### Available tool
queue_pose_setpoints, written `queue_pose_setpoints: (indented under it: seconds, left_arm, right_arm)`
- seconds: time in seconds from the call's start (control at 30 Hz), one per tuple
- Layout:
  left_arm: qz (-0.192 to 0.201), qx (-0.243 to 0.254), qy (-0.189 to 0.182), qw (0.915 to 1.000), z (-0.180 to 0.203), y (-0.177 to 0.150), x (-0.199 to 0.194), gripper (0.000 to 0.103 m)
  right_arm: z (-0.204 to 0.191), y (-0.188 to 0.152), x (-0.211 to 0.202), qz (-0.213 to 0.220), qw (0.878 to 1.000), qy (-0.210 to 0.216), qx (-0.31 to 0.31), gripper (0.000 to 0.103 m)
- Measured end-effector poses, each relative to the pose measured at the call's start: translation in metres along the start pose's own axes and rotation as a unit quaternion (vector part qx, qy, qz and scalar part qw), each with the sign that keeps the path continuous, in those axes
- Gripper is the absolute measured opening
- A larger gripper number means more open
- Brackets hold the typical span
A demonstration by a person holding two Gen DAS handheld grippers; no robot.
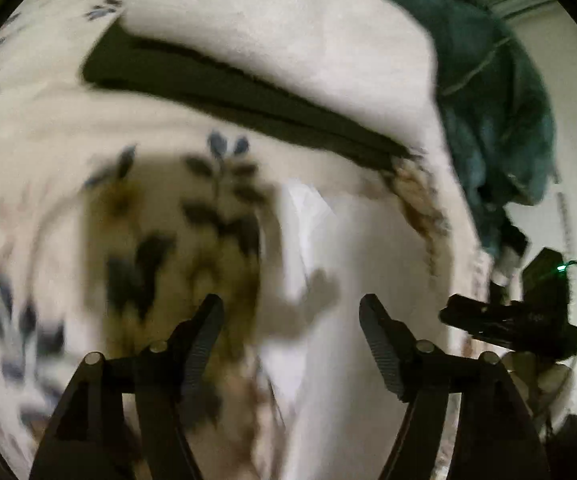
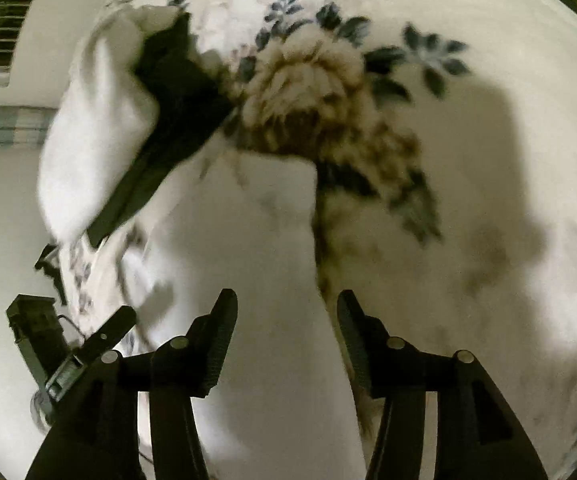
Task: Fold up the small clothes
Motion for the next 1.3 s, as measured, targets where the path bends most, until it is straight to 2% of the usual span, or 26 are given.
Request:
queue_pose_setpoints:
  seconds: [0.07,0.17,0.27,0.33,0.53,0.63,0.73,0.77,0.8,0.83,0.87,0.9,0.97,1.13,1.3]
  left_arm:
    - [0.006,0.000,0.001,1.0000,0.004,-0.029,-0.022,0.069]
    - [0.008,-0.030,-0.013,0.9994,-0.001,-0.061,-0.042,0.069]
    - [0.004,-0.049,-0.010,0.9988,-0.008,-0.061,-0.029,0.069]
    - [-0.002,-0.055,-0.015,0.9984,-0.010,-0.042,-0.008,0.069]
    - [-0.023,-0.041,-0.022,0.9987,-0.016,0.026,0.057,0.069]
    - [-0.042,-0.031,-0.016,0.9985,-0.019,0.048,0.084,0.069]
    - [-0.031,0.000,-0.025,0.9992,-0.010,0.063,0.089,0.066]
    - [-0.023,0.012,-0.035,0.9990,-0.006,0.066,0.088,0.062]
    - [-0.016,0.027,-0.049,0.9983,-0.002,0.069,0.087,0.029]
    - [-0.017,0.035,-0.046,0.9982,0.000,0.071,0.087,0.009]
    - [-0.021,0.044,-0.045,0.9978,0.002,0.073,0.089,0.007]
    - [-0.017,0.052,-0.051,0.9972,0.005,0.074,0.088,0.006]
    - [-0.010,0.069,-0.048,0.9964,0.011,0.072,0.087,0.006]
    - [0.021,0.100,-0.058,0.9931,0.029,0.062,0.059,0.006]
    - [0.058,0.119,-0.093,0.9868,0.050,0.031,0.008,0.006]
  right_arm:
    - [0.014,-0.029,-0.015,-0.010,1.000,0.009,-0.011,0.062]
    - [0.040,-0.071,-0.027,-0.027,0.999,0.020,-0.014,0.065]
    - [0.058,-0.085,-0.023,-0.030,0.999,0.009,-0.016,0.066]
    - [0.068,-0.075,-0.020,-0.023,1.000,0.016,-0.003,0.066]
    - [0.054,0.001,0.004,0.007,0.999,0.048,0.014,0.067]
    - [0.043,0.041,0.031,0.000,0.998,0.054,0.019,0.067]
    - [0.031,0.066,0.055,-0.011,0.998,0.062,0.011,0.067]
    - [0.029,0.071,0.056,-0.008,0.998,0.067,0.011,0.067]
    - [0.025,0.074,0.056,0.004,0.997,0.079,0.010,0.067]
    - [0.023,0.074,0.055,0.011,0.996,0.093,0.010,0.055]
    - [0.019,0.074,0.055,0.012,0.994,0.109,0.010,0.026]
    - [0.015,0.075,0.056,0.012,0.993,0.115,0.011,0.016]
    - [0.010,0.072,0.051,0.024,0.993,0.115,0.006,0.010]
    - [-0.009,0.061,0.020,0.057,0.991,0.117,-0.019,0.008]
    - [-0.016,0.016,-0.028,0.088,0.984,0.146,-0.060,0.008]
Point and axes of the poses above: each gripper's, at about its wrist camera, not at the fingertips, and x roughly the way its jaws point, z to its right, y to its top, the point moved 1 cm from there along x, roughly the way its jaws point, and after that the axes turned 9 degrees about -y, right-handed, at the moved point
